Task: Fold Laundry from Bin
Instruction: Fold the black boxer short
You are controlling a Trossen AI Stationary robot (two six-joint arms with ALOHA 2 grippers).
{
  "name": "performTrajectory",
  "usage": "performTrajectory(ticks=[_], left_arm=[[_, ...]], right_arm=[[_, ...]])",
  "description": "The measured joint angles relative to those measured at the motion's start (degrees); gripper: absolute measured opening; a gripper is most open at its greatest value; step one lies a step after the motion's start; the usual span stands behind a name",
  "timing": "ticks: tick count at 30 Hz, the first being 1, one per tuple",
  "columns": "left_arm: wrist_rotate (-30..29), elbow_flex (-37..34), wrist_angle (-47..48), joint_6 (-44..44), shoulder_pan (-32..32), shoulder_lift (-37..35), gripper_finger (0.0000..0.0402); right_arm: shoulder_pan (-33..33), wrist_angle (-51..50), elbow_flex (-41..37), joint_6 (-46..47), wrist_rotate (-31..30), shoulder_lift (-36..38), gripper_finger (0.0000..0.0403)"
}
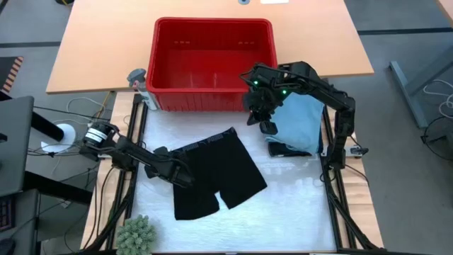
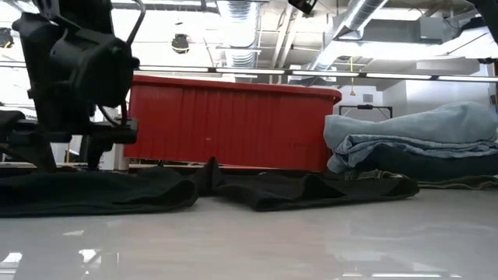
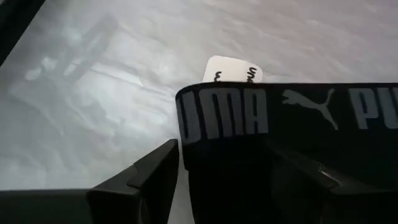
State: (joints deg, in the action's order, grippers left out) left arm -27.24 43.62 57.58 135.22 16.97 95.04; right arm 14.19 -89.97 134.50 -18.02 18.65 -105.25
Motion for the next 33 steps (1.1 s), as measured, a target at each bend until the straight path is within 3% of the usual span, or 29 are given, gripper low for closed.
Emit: performTrajectory(ticks=[4, 10, 12, 16, 21, 23, 25, 27, 33], left_arm=[[-0.9, 0.0, -0.6, -1.0, 0.1, 2.0, 0.0170], [-4.9, 0.0, -2.3, -4.2, 0.0, 2.5, 0.0029], [-5.4, 0.0, -2.3, -4.7, 0.0, 2.0, 0.0012], [-5.0, 0.1, -2.5, -6.9, 0.9, 0.1, 0.0007], [-4.9, 0.1, -0.1, -8.6, 2.9, -5.4, 0.0003], [-6.3, 0.1, 1.9, -8.9, 3.9, -8.2, 0.0003], [-7.6, 0.1, 3.9, -9.7, 4.6, -10.7, 0.0002], [-8.4, 0.1, 6.1, -10.9, 4.8, -12.7, 0.0002], [-9.5, 0.1, 7.7, -14.0, 4.8, -15.0, 0.0001]], right_arm=[[-0.9, 0.1, 0.0, 0.0, -0.5, 0.0, 0.0033], [-1.6, 0.4, -0.5, -1.9, 0.4, 0.0, 0.0024], [-1.0, 1.0, -1.6, -5.4, 6.1, 0.0, 0.0022], [1.9, 5.7, -7.0, -7.6, 26.1, 0.0, 0.0017], [3.5, 7.9, -16.6, -5.8, 30.1, 0.0, 0.0016], [2.4, 11.0, -20.7, -5.8, 35.9, 0.0, 0.0016], [0.2, 16.4, -25.3, -5.5, 43.3, 0.0, 0.0015], [-2.6, 25.2, -29.6, -2.2, 47.0, 0.0, 0.0015], [-11.8, 65.0, -41.4, 15.5, 42.2, 0.0, 0.0015]])
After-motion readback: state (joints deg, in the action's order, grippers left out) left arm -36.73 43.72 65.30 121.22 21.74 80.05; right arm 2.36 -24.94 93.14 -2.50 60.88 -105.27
